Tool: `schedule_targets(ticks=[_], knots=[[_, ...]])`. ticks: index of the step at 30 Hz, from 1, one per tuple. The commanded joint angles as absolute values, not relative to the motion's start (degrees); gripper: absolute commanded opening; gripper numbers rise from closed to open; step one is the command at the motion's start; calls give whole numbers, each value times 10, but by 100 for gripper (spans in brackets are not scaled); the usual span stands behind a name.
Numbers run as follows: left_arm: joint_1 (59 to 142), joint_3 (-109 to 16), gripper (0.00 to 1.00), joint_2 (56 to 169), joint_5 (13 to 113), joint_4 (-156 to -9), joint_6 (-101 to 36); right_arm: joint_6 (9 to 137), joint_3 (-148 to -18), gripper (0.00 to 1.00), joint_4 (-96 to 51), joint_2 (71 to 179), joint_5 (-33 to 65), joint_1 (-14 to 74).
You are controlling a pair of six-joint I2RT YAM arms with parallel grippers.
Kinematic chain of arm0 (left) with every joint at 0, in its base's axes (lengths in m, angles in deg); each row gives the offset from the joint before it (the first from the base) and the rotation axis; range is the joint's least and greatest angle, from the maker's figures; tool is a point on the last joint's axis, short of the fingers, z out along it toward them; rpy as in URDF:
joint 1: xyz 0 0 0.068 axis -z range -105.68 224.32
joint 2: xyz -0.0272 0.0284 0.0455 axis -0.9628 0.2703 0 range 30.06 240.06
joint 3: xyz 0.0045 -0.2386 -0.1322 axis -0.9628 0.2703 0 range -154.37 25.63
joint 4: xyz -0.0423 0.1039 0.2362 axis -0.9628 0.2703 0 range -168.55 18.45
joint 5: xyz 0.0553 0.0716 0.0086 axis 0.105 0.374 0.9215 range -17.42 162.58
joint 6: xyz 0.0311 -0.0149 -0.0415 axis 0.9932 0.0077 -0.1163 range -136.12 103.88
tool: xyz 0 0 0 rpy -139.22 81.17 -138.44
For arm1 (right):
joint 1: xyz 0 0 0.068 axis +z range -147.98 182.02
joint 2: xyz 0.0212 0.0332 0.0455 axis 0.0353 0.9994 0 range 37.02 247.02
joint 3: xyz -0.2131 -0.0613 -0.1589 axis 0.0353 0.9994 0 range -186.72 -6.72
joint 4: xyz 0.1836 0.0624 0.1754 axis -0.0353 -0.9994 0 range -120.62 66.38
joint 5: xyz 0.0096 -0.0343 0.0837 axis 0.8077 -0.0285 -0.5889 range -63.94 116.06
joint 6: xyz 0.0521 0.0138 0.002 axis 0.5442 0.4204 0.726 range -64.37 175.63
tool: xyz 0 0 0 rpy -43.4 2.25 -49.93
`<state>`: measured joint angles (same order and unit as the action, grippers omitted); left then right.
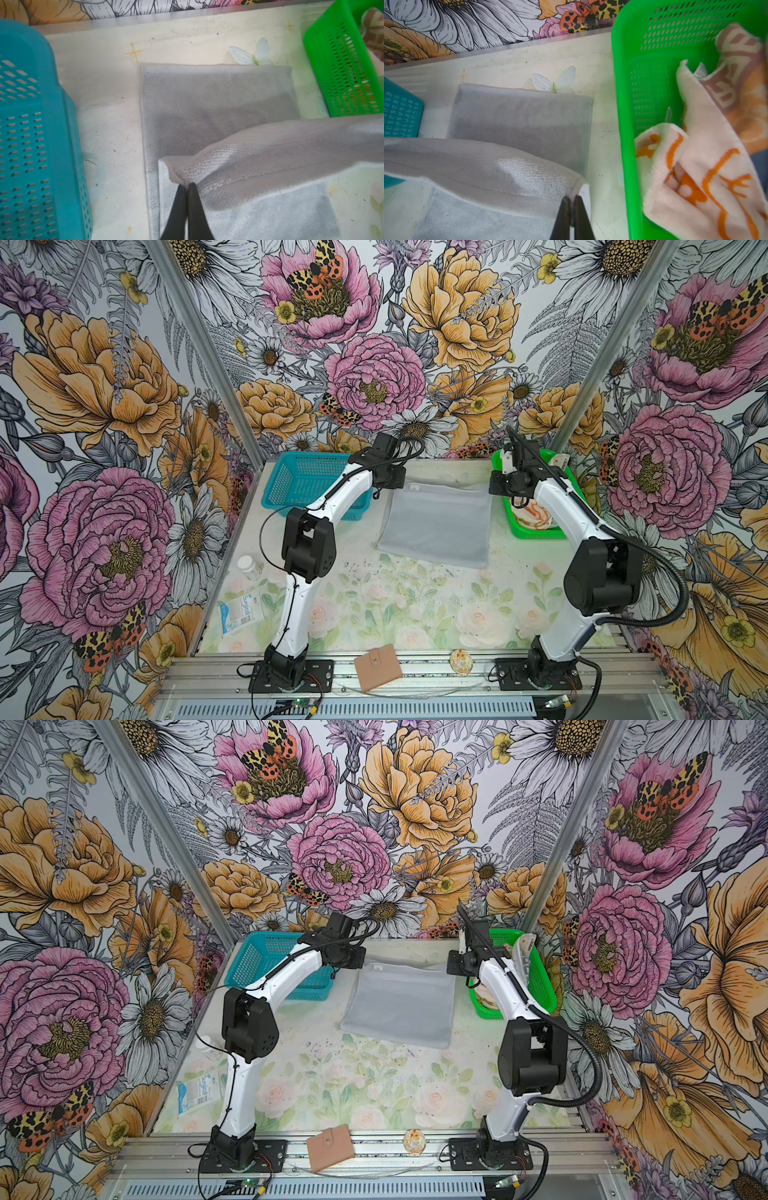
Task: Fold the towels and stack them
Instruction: 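Lay the folded edge onto the far half with both grippers and release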
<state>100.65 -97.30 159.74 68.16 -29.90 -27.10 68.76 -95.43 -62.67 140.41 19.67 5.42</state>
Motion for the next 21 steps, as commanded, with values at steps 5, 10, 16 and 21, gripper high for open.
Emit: schedule_targets(ticks=[5, 10, 16, 21], knots=[[1014, -977, 0, 1580, 737, -316, -271, 671, -980, 0, -601, 1420, 176, 55], [1024, -929, 0, 1524, 777, -349, -271, 673, -981, 0, -602, 1402, 190, 55], [1029, -883, 0, 1466, 803, -369, -283, 677, -979, 0, -602, 1386, 203, 55], [1027, -892, 0, 1472, 806, -370, -294, 678, -986, 0, -603, 1397, 212, 55]])
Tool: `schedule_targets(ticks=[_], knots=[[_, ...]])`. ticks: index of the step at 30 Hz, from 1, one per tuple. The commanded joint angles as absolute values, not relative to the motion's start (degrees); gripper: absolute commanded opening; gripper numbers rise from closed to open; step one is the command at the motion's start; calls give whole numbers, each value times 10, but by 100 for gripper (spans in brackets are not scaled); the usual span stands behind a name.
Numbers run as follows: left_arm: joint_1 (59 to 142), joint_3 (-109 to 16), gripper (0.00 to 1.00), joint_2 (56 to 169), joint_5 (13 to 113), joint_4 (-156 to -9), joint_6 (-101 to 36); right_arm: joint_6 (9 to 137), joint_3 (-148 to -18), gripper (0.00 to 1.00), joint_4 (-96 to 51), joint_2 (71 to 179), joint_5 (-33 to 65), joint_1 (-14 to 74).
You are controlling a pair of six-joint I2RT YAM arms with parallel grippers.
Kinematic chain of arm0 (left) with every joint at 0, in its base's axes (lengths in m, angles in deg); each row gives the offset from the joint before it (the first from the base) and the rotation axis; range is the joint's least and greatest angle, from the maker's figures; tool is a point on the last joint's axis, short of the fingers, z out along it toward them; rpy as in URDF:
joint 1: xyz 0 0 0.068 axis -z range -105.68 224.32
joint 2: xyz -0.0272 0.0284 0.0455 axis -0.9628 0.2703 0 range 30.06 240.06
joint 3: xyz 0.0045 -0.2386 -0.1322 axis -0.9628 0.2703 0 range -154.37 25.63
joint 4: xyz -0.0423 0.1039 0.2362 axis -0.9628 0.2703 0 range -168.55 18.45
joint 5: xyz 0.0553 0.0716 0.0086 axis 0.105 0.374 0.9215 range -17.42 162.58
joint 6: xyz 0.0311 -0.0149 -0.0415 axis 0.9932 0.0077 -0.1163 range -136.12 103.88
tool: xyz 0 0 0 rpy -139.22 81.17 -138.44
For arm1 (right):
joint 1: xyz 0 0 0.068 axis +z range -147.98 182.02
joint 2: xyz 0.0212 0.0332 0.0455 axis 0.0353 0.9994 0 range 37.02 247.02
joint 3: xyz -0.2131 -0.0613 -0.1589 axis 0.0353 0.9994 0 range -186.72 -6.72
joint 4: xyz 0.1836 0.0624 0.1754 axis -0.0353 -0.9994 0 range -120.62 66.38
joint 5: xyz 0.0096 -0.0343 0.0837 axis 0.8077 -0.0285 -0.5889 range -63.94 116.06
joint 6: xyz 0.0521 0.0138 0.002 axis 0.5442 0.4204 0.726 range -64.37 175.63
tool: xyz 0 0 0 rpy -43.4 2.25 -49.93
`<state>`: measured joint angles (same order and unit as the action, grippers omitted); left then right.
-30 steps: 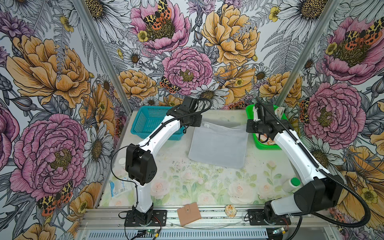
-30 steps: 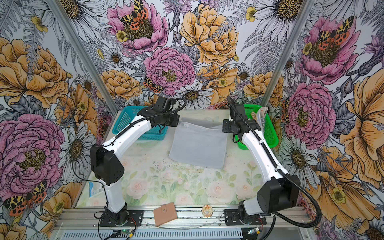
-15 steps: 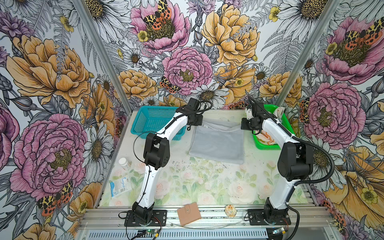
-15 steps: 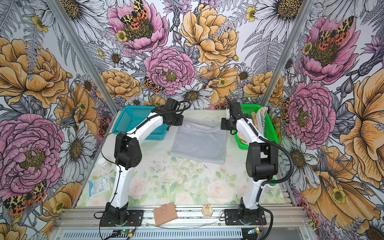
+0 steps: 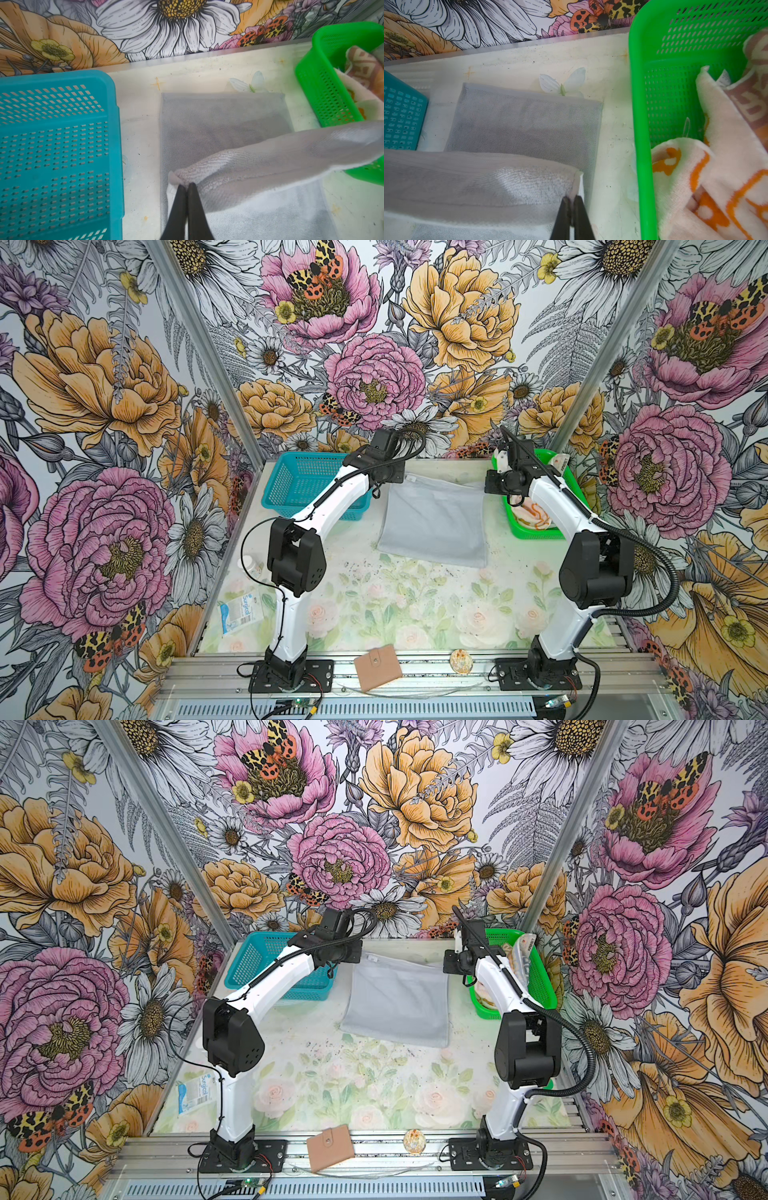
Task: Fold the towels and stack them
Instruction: 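Lay the folded edge onto the far half with both grippers and release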
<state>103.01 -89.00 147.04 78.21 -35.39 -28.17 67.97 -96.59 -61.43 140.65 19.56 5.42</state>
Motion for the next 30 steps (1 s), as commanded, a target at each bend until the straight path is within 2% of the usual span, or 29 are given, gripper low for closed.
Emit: schedule_targets(ticks=[1, 7, 17, 26, 30], knots=[[1027, -894, 0, 1475, 807, -370, -297, 678, -987, 0, -603, 1400, 213, 55], [1015, -929, 0, 1523, 756, -366, -309, 677, -992, 0, -604, 1421, 218, 54], [996, -995, 0, 1596, 746, -366, -318, 669, -1034, 0, -604, 1504, 216, 51], [981, -1140, 0, 1725, 687, -369, -320, 663, -1097, 0, -604, 1580, 226, 52], [978, -1191, 7, 1754, 687, -369, -315, 658, -1132, 0, -604, 1598, 232, 52]])
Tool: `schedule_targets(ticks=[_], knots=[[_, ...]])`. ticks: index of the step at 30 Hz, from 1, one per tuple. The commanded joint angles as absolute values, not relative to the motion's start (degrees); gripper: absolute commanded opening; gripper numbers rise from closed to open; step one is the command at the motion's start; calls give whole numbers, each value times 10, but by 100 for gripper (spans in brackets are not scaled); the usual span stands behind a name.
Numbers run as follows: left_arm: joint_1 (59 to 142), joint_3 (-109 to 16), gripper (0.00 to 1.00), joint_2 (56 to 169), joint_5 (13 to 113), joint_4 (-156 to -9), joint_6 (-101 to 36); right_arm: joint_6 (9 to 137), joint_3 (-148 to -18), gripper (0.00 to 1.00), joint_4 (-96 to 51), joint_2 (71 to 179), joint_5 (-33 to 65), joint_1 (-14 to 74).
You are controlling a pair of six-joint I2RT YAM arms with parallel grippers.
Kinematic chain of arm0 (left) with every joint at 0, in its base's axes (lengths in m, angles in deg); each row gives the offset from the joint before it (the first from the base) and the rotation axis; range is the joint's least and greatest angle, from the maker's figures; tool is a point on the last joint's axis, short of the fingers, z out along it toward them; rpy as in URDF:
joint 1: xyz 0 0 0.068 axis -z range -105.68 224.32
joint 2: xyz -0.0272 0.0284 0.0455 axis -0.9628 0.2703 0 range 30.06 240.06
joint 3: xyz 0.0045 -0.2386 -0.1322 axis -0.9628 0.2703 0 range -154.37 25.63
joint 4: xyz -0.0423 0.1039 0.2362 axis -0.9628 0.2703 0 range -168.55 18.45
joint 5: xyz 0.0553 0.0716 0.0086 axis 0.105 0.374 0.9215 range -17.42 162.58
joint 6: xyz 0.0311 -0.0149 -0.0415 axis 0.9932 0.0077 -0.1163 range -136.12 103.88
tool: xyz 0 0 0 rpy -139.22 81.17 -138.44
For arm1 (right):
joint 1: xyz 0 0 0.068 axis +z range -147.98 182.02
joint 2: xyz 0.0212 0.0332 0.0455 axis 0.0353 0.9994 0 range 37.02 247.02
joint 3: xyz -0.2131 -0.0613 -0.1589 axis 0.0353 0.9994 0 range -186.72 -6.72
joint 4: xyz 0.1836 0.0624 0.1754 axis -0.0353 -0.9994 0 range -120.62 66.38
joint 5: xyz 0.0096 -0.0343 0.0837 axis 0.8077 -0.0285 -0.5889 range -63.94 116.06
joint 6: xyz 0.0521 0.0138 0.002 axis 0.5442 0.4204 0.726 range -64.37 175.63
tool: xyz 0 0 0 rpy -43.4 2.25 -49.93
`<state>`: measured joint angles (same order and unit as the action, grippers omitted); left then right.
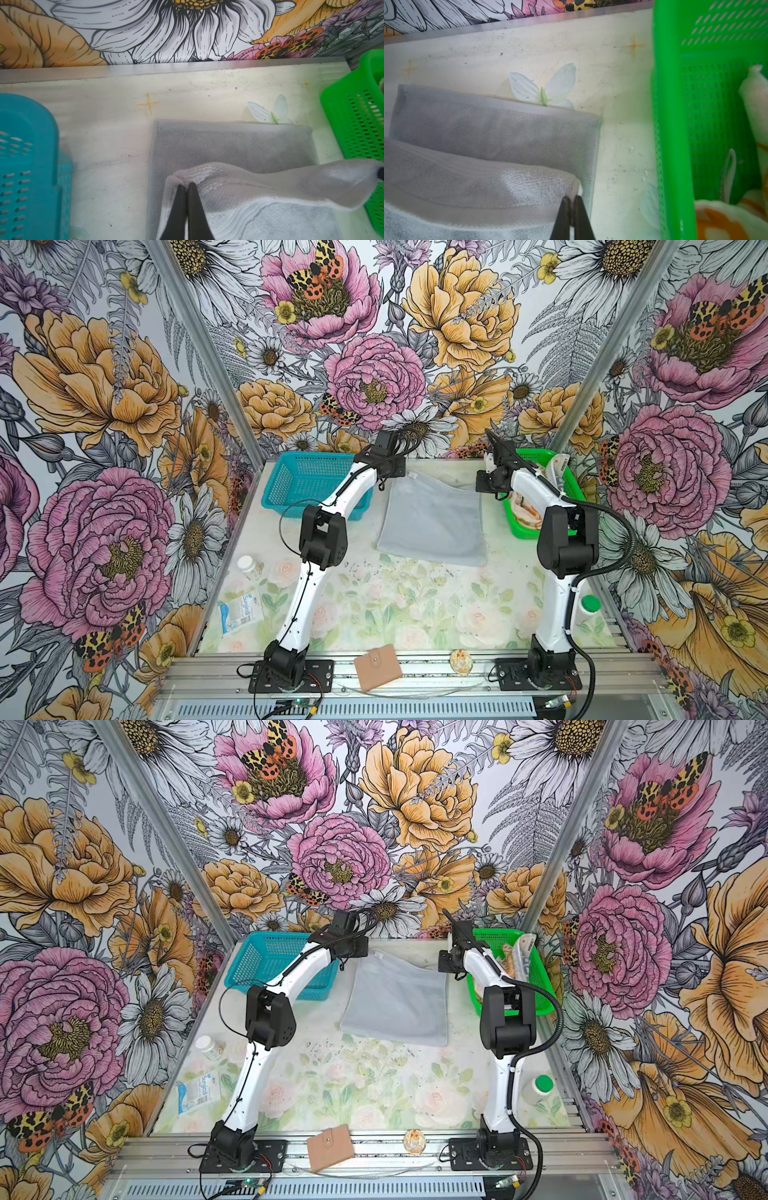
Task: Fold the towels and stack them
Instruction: 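Lay the folded edge onto the far half with both grippers and release, then move both open grippers to the near corners of the folded grey towel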
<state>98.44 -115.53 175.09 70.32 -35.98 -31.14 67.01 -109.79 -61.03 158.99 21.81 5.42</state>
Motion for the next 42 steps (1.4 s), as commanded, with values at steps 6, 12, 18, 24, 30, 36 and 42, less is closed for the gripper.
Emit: schedule_targets(ticks=[6, 12, 18, 24, 30, 36, 42], knots=[[977, -1229, 43, 1750, 700, -370, -277, 653, -1176, 35, -605, 1599, 247, 53], [998, -1140, 46, 1643, 758, -370, -241, 643, -1144, 53, -605, 1538, 261, 67], [1049, -879, 47, 1487, 811, -370, -255, 683, -993, 53, -603, 1403, 219, 96], [1058, -613, 44, 1400, 721, -487, -338, 753, -802, 48, -554, 1316, 133, 135], [1070, -520, 41, 1388, 721, -517, -354, 795, -674, 44, -490, 1273, 115, 158], [1088, -459, 37, 1374, 753, -517, -386, 815, -610, 43, -472, 1258, 111, 167], [1105, -396, 34, 1352, 764, -516, -420, 828, -565, 42, -473, 1262, 112, 174]])
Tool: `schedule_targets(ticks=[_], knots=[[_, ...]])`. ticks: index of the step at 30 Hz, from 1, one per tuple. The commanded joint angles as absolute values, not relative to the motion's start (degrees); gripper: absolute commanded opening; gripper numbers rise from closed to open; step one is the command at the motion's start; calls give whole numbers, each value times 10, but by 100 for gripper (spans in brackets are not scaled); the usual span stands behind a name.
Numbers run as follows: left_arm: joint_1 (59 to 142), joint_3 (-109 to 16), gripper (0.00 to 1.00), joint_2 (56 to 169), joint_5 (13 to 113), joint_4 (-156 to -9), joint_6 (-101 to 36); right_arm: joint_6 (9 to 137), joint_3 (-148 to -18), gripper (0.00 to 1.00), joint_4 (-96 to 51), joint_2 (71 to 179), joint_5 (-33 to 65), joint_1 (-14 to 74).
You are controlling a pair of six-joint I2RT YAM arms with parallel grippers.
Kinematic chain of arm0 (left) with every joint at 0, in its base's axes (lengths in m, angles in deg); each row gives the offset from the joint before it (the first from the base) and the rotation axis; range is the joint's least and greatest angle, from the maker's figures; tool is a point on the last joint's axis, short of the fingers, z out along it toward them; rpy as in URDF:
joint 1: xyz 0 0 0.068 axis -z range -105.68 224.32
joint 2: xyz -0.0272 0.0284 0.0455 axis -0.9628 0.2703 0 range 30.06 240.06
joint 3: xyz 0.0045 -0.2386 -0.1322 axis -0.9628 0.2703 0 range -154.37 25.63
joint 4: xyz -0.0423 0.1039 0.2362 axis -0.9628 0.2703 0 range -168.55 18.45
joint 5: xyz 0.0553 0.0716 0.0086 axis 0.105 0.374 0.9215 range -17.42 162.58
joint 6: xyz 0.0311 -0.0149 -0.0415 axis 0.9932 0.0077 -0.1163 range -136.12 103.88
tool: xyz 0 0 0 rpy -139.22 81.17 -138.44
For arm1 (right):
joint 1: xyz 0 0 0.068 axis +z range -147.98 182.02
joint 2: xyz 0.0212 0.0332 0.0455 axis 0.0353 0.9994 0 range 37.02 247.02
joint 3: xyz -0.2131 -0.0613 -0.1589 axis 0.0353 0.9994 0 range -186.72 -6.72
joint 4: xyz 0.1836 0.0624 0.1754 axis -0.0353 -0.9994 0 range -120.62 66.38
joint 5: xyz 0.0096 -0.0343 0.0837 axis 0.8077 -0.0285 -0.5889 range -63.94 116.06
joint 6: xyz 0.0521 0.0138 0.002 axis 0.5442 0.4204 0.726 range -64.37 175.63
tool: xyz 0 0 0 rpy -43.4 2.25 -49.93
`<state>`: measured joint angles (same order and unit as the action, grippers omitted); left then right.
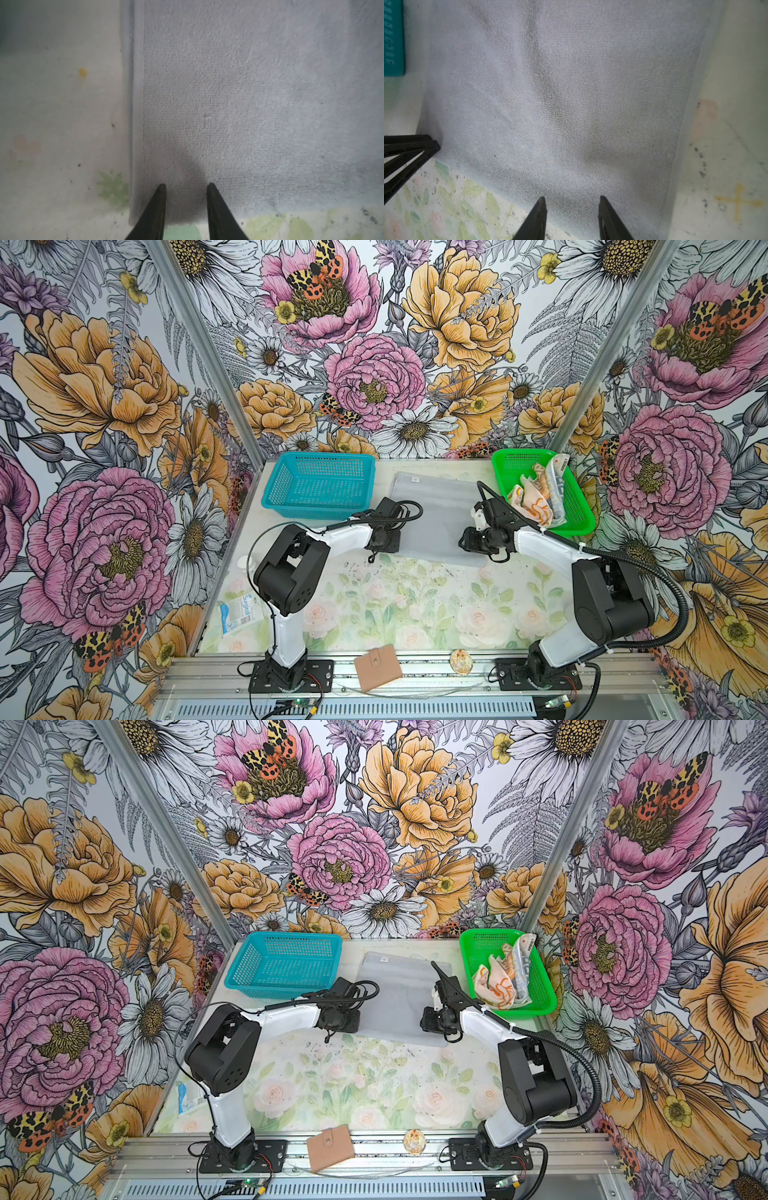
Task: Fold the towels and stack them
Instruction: 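Move both open grippers to the near corners of the folded grey towel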
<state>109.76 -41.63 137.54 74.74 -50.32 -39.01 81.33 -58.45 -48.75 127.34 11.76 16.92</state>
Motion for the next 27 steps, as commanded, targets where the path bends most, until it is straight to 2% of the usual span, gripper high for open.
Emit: schedule_targets(ticks=[1, 6, 16, 27], knots=[[1108, -388, 34, 1350, 766, -516, -423, 829, -559, 42, -473, 1260, 114, 173], [1118, -350, 33, 1350, 767, -517, -437, 826, -529, 42, -475, 1257, 125, 174], [1155, -234, 31, 1256, 770, -508, -496, 856, -476, 37, -504, 1232, 89, 175], [1235, -137, 32, 1159, 769, -470, -574, 928, -369, 31, -540, 1099, 68, 211]])
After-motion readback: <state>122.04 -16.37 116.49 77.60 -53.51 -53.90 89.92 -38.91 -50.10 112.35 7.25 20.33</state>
